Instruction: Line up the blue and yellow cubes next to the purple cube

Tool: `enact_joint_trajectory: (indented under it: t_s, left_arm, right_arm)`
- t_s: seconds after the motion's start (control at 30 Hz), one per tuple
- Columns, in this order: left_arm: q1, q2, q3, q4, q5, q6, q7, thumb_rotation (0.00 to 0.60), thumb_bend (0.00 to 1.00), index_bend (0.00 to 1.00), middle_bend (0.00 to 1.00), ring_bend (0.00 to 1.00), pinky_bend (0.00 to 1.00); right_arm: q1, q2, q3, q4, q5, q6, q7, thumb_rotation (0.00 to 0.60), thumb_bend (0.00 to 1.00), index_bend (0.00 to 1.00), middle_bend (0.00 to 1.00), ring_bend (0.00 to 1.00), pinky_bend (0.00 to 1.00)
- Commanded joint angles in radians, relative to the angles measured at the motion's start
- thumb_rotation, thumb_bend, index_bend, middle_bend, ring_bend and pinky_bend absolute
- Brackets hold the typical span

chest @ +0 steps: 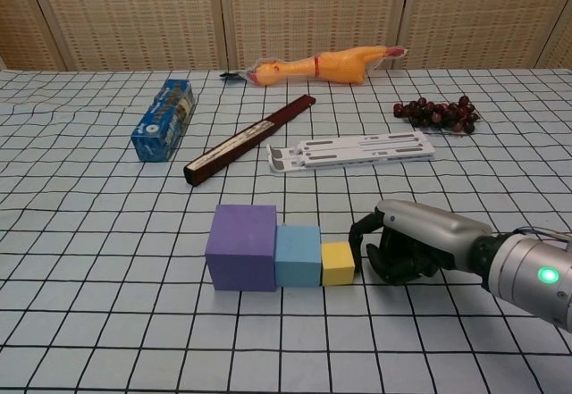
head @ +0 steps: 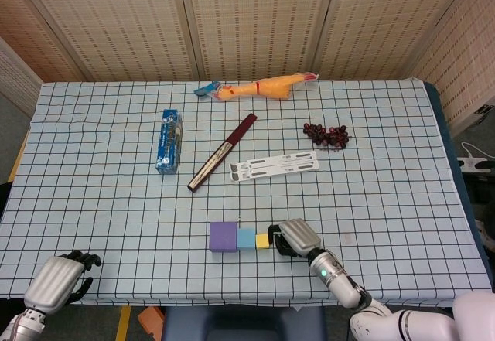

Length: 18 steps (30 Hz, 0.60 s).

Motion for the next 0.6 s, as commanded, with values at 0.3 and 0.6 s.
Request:
enact_joint_trajectory:
  t_s: [0.3, 0.6]
  left_arm:
    - [0.000, 0.001, -0.001, -0.001, -0.003, -0.001, -0.002, 0.600, 0.44, 0.41, 0.47, 0.38, 0.61]
    - [0.000, 0.001, 0.000, 0.001, -0.001, -0.001, -0.001, 0.600, 0.44, 0.41, 0.47, 0.38, 0.61]
  right_arm:
    - [0.005, -0.015, 0.006, 0.023, 0.002, -0.010, 0.012, 0.600, 0.71, 0.52, 1.00, 0.93, 1.00]
    - [-0.018, 0.049, -0.025, -0.038, -0.038, 0.060, -0.092, 0.600, 0.57, 0.47, 1.00, 0.92, 1.00]
